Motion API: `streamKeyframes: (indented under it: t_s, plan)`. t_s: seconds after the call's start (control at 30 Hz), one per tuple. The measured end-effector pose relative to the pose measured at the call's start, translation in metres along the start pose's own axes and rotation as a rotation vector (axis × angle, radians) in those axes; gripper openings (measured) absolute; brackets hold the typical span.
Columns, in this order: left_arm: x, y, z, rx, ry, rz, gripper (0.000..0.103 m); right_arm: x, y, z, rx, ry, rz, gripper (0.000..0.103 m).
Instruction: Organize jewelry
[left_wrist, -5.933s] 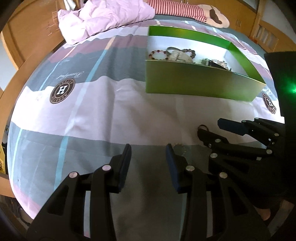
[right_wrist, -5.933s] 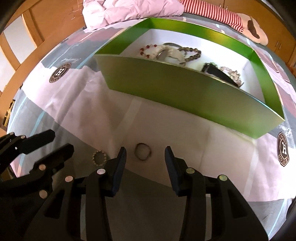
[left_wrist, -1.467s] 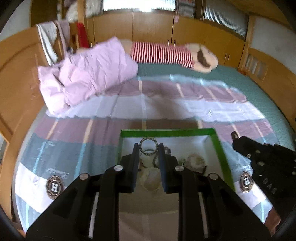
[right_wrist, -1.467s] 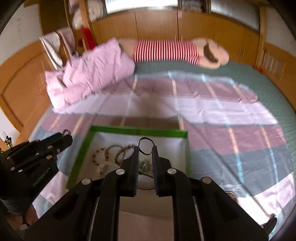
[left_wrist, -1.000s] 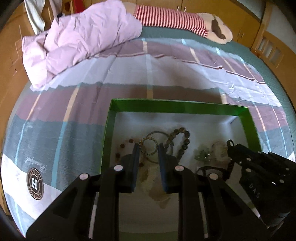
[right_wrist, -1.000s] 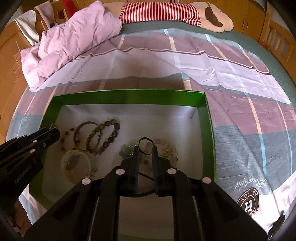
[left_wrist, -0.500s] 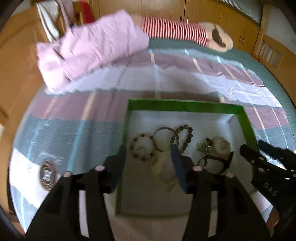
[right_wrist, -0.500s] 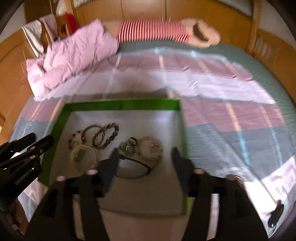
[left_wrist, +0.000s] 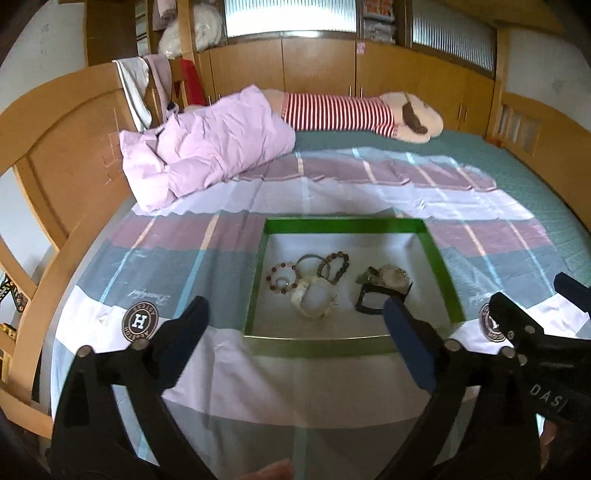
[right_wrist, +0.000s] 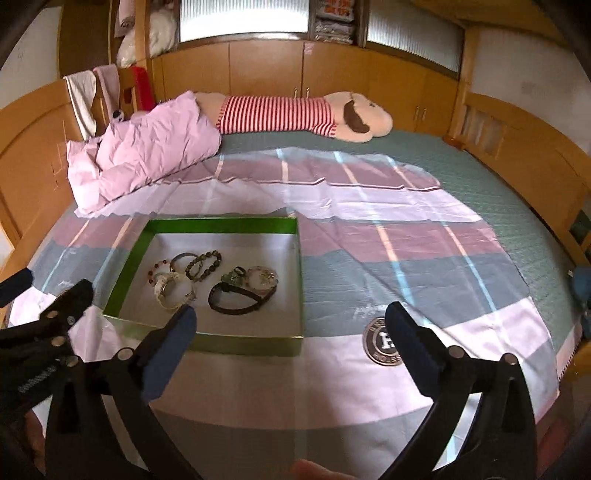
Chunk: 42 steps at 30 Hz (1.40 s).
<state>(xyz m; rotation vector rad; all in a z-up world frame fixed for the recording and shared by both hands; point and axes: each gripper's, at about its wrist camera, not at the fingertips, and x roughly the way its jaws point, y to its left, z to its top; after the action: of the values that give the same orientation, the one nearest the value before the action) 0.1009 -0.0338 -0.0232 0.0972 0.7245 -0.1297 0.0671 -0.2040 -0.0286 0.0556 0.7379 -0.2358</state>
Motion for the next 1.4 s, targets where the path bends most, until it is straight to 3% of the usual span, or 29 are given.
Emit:
streamKeyframes:
  t_s: [0.3,0.97,1.4]
  plan:
    - [-0.037,-0.004,-0.002,0.016,-0.049,-0.026,0.099,-0.020,0.000,-0.007,-0.001,-0.016,-0.009,0.100]
    - [-0.031,0.000,-0.004,-0.001,-0.029,-0.044,0.099,-0.018,0.002,-0.007,-0.021,-0.021,-0.021,0.100]
    - [-0.035,0.012,-0.008,0.004,-0.036,-0.017,0.099,-0.036,0.009,-0.006,-0.048,-0.048,-0.014,0.100]
